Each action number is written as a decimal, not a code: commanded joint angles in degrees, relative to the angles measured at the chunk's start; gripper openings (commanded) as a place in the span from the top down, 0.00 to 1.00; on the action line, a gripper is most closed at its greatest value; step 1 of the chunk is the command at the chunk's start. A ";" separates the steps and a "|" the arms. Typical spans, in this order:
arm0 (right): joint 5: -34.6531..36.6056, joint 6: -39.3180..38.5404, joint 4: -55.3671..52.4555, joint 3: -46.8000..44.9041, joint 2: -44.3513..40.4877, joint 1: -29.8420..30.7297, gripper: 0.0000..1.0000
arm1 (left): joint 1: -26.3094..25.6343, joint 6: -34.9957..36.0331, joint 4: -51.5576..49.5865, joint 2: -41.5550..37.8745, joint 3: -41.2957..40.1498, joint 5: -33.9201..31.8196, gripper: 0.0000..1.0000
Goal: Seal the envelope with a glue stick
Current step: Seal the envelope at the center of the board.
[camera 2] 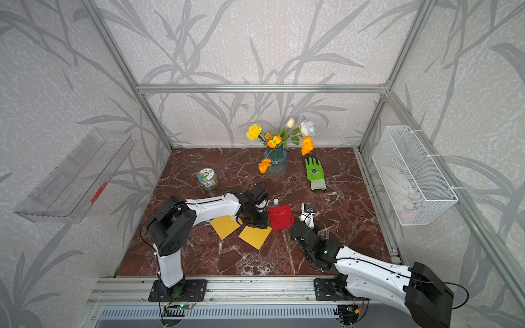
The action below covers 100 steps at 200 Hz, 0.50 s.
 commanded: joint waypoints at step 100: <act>0.05 0.21 -0.31 0.95 -0.01 -0.19 1.00 | -0.39 4.02 -10.26 -3.04 5.06 -6.23 0.89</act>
